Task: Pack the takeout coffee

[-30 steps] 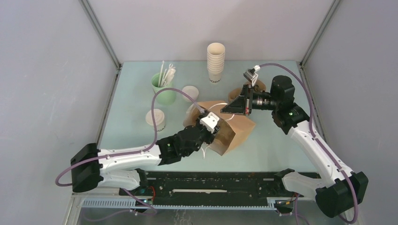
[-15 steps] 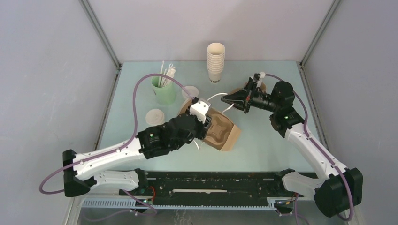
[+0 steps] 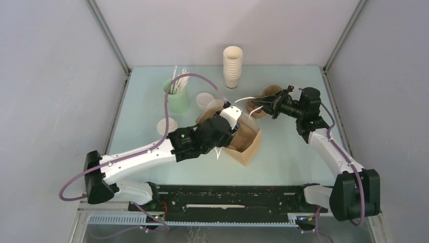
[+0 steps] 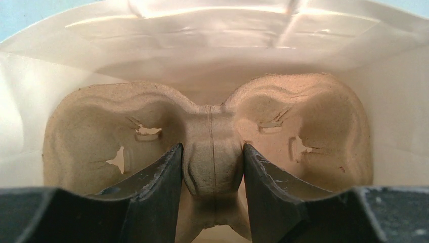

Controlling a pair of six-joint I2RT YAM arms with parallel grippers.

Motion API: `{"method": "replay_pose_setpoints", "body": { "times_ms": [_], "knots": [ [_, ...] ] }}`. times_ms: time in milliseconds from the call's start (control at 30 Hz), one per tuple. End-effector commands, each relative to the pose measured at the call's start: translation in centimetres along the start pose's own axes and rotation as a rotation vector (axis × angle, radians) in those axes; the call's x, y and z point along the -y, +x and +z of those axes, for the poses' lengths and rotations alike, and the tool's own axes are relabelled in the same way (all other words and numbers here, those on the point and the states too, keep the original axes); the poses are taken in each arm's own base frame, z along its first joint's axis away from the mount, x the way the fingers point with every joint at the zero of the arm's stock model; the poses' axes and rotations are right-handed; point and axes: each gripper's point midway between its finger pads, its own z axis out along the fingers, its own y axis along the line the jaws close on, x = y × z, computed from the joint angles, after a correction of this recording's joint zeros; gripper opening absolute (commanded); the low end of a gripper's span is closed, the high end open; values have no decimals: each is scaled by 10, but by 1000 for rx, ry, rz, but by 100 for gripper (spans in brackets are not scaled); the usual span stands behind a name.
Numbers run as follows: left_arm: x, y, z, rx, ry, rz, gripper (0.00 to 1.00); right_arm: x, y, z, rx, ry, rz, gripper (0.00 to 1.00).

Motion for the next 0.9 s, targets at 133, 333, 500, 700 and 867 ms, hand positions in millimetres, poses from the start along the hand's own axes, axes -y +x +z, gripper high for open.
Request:
{"method": "replay_pose_setpoints", "body": {
  "times_ms": [133, 333, 500, 700, 867],
  "knots": [
    [-2, -40, 3, 73, -4, -20, 50, 11, -3, 3, -136, -25, -184, 16],
    [5, -60, 8, 100, 28, 4, 50, 5, -16, -1, -162, -78, -275, 28],
    [7, -64, 16, 60, 29, 14, 49, -1, -14, -6, -159, -59, -417, 37],
    [5, -62, 24, 31, 30, 4, 49, -14, -12, -9, -145, -35, -550, 42],
    [4, -67, 27, 15, 10, -7, 49, -16, -15, -8, -136, -18, -582, 30]
  ]
}}
